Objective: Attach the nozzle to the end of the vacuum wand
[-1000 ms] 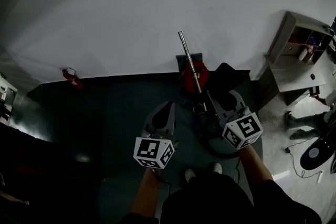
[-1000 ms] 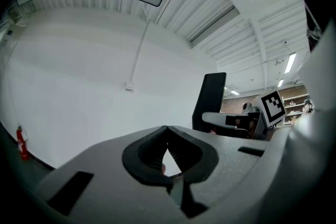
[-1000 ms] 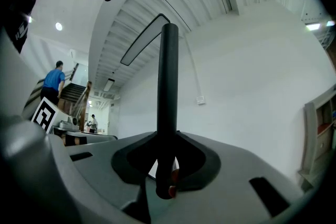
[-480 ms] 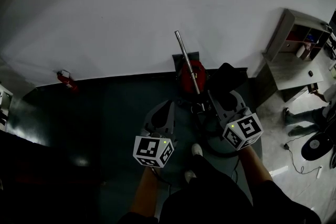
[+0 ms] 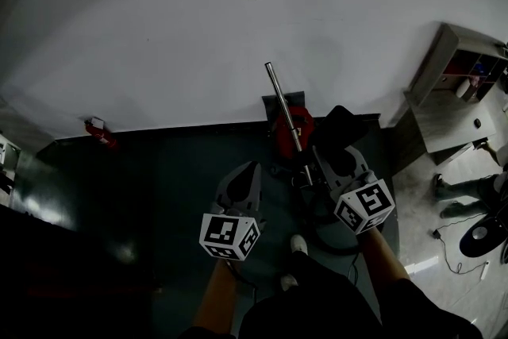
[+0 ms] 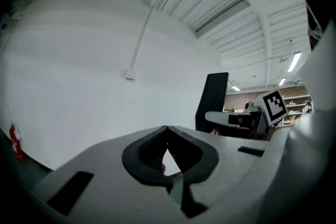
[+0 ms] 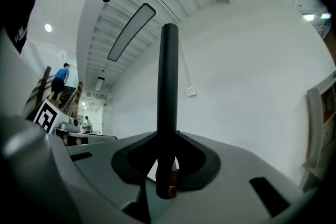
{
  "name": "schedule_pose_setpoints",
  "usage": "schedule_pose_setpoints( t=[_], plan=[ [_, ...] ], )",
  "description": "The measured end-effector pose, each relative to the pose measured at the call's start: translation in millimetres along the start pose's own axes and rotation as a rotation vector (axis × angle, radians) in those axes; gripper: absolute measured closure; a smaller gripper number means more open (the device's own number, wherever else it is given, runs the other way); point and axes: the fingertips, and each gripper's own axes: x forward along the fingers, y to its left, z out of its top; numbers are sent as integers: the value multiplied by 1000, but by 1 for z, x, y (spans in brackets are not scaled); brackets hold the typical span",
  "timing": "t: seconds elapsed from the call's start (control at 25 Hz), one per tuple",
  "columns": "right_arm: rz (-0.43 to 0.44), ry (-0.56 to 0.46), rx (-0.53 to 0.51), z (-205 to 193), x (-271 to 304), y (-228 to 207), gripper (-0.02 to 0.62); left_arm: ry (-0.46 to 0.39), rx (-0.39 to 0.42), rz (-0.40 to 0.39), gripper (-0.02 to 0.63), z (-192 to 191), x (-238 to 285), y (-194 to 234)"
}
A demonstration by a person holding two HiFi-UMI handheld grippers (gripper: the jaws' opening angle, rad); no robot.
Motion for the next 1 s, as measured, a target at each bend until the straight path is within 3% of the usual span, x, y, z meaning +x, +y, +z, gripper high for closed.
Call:
schedule_pose_setpoints(
  t=[0.32, 1.0],
  plan=[
    [17, 2, 27, 3, 45, -51, 503, 18, 4, 8, 603, 10, 63, 17],
    [38, 12, 67, -7, 89, -93, 503, 37, 21, 17, 603, 15, 125, 44]
  ],
)
